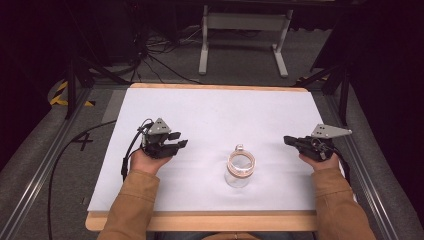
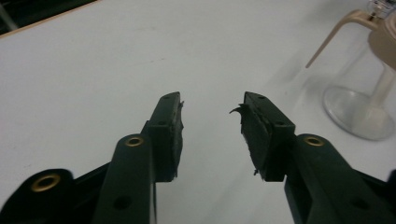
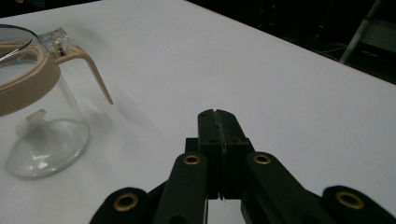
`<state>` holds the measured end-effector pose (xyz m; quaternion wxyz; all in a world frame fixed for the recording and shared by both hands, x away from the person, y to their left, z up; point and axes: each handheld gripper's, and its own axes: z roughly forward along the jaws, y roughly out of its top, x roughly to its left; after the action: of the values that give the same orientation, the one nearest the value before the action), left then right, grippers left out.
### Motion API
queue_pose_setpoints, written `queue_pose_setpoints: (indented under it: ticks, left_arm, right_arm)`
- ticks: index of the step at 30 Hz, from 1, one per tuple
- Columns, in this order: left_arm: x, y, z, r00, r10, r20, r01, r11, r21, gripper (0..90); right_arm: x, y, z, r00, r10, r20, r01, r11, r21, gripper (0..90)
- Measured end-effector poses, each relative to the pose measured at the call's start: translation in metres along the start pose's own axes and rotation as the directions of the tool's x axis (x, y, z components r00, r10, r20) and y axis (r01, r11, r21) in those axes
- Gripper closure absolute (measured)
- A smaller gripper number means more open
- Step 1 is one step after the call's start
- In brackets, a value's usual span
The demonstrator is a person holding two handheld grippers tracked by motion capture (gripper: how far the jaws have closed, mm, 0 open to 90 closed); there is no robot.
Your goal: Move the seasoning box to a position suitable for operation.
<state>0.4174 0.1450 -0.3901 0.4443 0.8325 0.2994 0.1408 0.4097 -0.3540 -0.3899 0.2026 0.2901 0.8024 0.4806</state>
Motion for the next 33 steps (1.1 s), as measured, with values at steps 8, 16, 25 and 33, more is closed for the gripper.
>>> queue_pose_setpoints:
  ticks: [8, 16, 25, 33]
  left_arm:
    - [-0.008, 0.005, -0.004, 0.9980, 0.047, 0.043, -0.047, 0.9988, -0.018, 84.2]
    - [-0.019, 0.020, -0.008, 0.9948, 0.052, 0.088, -0.046, 0.9969, -0.064, 89.7]
    - [-0.032, 0.037, -0.012, 0.9887, 0.089, 0.120, -0.077, 0.9919, -0.100, 89.7]
    - [-0.054, 0.055, -0.009, 0.9699, 0.142, 0.198, -0.121, 0.9861, -0.115, 89.7]
  right_arm:
    - [0.000, 0.001, -0.002, 0.9999, 0.011, 0.003, -0.011, 0.9999, -0.006, 89.4]
    - [0.004, 0.003, -0.005, 0.9999, 0.009, -0.008, -0.009, 0.9998, -0.016, 89.4]
    - [0.009, 0.002, -0.010, 0.9999, 0.006, -0.013, -0.006, 0.9999, -0.015, 89.3]
    - [0.020, 0.004, -0.010, 0.9988, -0.018, -0.045, 0.018, 0.9998, -0.001, 89.4]
